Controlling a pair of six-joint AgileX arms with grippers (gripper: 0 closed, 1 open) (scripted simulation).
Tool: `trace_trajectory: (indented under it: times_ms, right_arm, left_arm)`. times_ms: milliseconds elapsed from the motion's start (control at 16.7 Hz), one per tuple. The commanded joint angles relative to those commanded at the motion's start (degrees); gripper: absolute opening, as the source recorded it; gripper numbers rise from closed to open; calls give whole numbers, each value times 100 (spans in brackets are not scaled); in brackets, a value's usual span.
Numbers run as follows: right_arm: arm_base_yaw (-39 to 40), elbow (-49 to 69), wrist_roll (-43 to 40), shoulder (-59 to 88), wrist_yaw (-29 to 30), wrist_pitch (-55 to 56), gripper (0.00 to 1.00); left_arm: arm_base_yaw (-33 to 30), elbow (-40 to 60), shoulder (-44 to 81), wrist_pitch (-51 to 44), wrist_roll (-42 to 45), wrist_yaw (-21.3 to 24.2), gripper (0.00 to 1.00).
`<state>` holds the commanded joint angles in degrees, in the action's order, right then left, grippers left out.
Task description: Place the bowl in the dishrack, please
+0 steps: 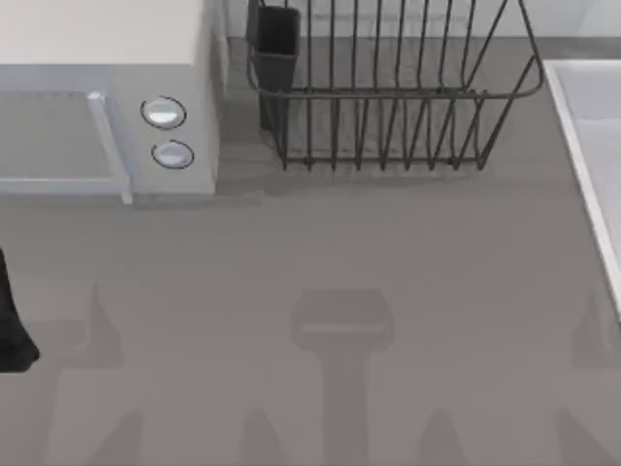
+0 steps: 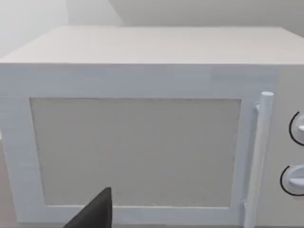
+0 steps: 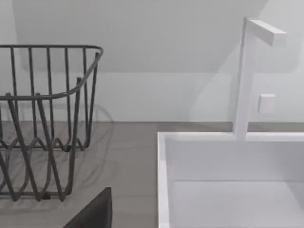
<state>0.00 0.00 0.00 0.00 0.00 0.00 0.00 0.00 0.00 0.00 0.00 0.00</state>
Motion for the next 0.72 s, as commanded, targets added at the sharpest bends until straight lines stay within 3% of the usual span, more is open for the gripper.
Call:
trace_trajectory:
  times_ms: [360, 720]
  right_arm:
    - [-311, 603, -303, 618, -9, -552, 100]
    - [-1414, 2688, -1367, 3333, 3, -2514, 100]
  left_arm:
    - [0, 0, 0, 0, 0, 0, 100]
    - [0, 0, 0, 0, 0, 0, 100]
